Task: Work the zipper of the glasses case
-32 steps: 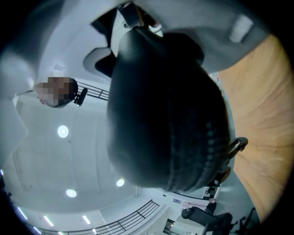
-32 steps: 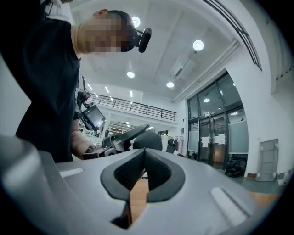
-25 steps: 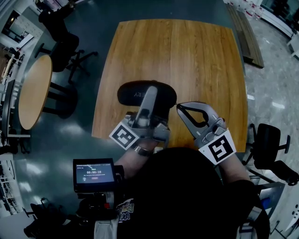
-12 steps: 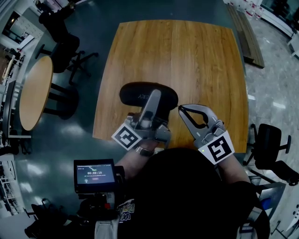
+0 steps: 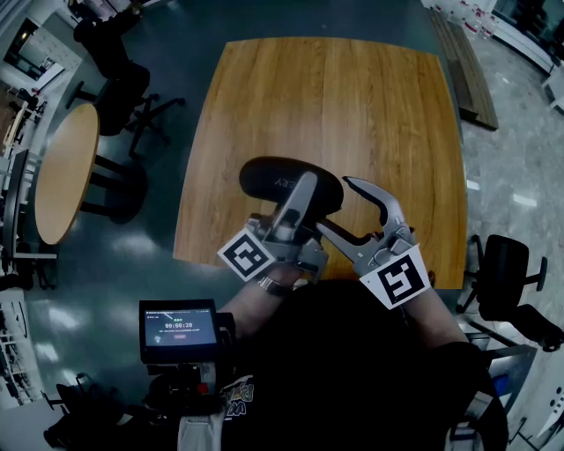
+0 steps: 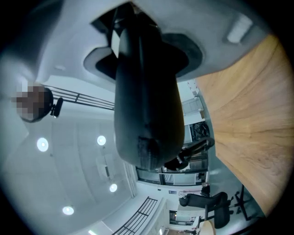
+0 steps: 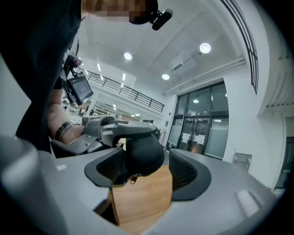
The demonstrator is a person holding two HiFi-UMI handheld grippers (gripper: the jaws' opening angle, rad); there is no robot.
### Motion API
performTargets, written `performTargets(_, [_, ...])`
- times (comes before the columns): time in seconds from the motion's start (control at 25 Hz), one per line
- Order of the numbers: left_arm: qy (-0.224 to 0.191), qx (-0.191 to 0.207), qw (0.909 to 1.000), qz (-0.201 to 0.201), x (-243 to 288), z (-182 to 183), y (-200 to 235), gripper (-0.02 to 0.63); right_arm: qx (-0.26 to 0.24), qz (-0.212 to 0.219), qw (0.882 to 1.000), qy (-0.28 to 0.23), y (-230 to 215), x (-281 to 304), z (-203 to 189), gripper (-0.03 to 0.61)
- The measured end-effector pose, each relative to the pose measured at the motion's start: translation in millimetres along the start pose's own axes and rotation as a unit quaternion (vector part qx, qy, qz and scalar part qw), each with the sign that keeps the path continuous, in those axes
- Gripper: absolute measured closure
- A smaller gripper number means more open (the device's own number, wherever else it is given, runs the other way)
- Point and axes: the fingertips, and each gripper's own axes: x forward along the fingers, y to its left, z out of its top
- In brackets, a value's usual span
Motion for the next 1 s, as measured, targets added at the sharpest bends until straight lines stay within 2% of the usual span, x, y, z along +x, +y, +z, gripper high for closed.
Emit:
performTargets(0.12, [0.025,0.006,0.9996,0.005,-0.5,-13.5,2.4,0.359,-0.023,0.010,1.000,0.018,-0.2,6.2,-3.4,0.242])
performTargets(0.2, [0.039,-0.001,0.9992,0.006,-1.8,-17.8,5.9,0.359,-0.027,0.021,0.999,0.021,2.2,6.7,-5.5,0.239])
performTargets(0.32, [0.064,0.001,0.9979,0.004,-2.5,-26.6,7.5,0.358,-0.012,0.035,0.999,0.014,7.8,7.0,-6.0,0.240])
performTargets(0.4, [0.066,0.010,0.9977,0.010,-3.2,-31.0,9.3,0.357,0.007,0.031,0.999,0.008,7.5,8.0,-5.6,0.239])
performTargets(0.52, [0.073,-0.012,0.9972,0.007,-2.6,-35.2,10.8,0.357,-0.001,0.026,1.000,0.010,5.7,8.9,-5.8,0.254])
performTargets(0.6, [0.096,-0.018,0.9953,0.002,-1.7,-40.3,10.0,0.356,-0.013,0.035,0.999,0.014,7.9,8.5,-6.5,0.249])
performTargets(0.68, [0.119,0.005,0.9928,0.007,0.8,-47.0,10.0,0.356,-0.022,0.039,0.999,0.028,8.8,6.4,-10.8,0.242])
performTargets(0.8, [0.150,0.036,0.9878,0.026,5.8,-66.3,11.6,0.340,-0.053,0.023,0.997,0.058,6.2,-1.7,-20.4,0.242])
performTargets(0.92, [0.177,0.067,0.9815,0.028,7.7,-74.1,10.8,0.309,-0.079,0.008,0.995,0.057,2.1,3.9,-19.3,0.239])
performTargets(0.96, [0.187,0.077,0.9792,0.021,8.0,-74.3,11.1,0.305,-0.066,0.006,0.997,0.047,-0.2,6.2,-16.7,0.243])
performTargets(1.0, [0.197,0.081,0.9770,0.009,8.5,-75.7,11.1,0.305,-0.031,-0.003,0.999,0.037,-4.1,5.6,-15.0,0.241])
